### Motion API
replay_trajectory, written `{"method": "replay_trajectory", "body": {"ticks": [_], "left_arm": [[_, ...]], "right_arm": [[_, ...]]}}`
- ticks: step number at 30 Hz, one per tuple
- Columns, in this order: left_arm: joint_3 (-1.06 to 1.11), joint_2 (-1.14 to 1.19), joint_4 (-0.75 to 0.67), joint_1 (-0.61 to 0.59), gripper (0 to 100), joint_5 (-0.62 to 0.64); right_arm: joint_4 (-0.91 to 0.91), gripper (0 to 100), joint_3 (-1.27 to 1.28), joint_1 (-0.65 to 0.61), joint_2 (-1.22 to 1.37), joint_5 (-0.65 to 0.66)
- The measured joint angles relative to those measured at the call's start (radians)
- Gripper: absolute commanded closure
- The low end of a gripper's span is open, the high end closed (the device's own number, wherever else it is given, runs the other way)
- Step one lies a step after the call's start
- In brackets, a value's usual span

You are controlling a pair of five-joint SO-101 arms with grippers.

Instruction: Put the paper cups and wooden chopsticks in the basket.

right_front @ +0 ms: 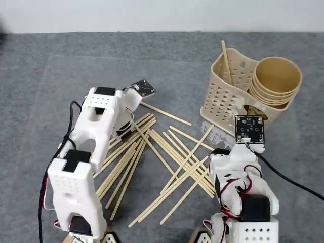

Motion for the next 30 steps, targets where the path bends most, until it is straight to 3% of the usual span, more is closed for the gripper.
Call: {"method": "replay_trajectory", "body": {"ticks": [3,10,18,30], "left_arm": [[-0.049,0.038,0.051,0.002,99,0.0],[-0.115,0.084,0.106,-0.011,99,0.0],[-0.163,0.097,0.124,-0.16,99,-0.006],[-0.4,0.101,0.387,-0.288,99,-0.086]], "right_arm": [[0.0,99.0,0.0,0.0,0.0,0.0],[0.0,99.0,0.0,0.0,0.0,0.0],[0.0,99.0,0.0,0.0,0.0,0.0],[0.0,99.0,-0.002,0.0,0.0,0.0]]}}
